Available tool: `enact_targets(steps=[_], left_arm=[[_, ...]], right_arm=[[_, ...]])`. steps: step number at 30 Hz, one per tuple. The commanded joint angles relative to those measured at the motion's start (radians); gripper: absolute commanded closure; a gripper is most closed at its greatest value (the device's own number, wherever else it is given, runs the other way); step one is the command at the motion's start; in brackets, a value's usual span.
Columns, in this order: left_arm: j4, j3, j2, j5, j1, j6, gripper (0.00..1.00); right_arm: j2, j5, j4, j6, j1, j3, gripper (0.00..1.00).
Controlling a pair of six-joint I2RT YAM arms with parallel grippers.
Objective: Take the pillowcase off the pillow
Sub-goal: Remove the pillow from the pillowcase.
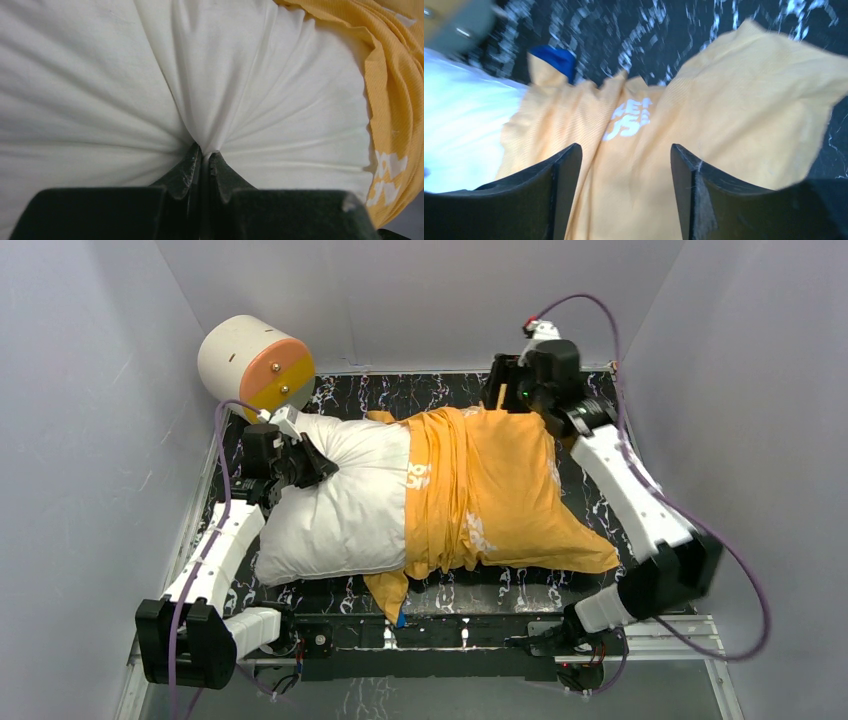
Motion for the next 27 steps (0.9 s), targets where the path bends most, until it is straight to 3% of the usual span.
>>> enact_targets(steps=[1, 12, 15, 19, 22, 27], left_arm=[[-0.133, -0.031, -0.017, -0.072, 0.034, 0.045, 1.0], [-0.131, -0.029, 0.011, -0.041, 0.035, 0.042, 1.0], [-0.13, -0.029, 0.014, -0.028, 0.035, 0.04, 1.0], [-0.131, -0.029, 0.015, -0.024, 0.035, 0.045, 1.0], [-0.13, -0.032, 0.01, -0.046, 0.035, 0.045, 1.0], [-0.134, -0.029, 0.022, -0.045, 0.035, 0.043, 1.0]], right_arm=[[-0.296, -0.188, 0.12, 0.109, 0.007, -0.193, 0.19], [-0.903, -0.406, 0.248, 0.513, 0.061, -0.941, 0.2], [-1.006, -0.433, 0.194, 0.565, 0.103, -1.089, 0.21], [-1.133, -0.381, 0.109, 0.589, 0.144, -1.155, 0.21], [-1.145, -0.382, 0.131, 0.596, 0.144, -1.162, 0.2], [-0.995, -0.411, 0.213, 0.585, 0.189, -1.19, 0.2]])
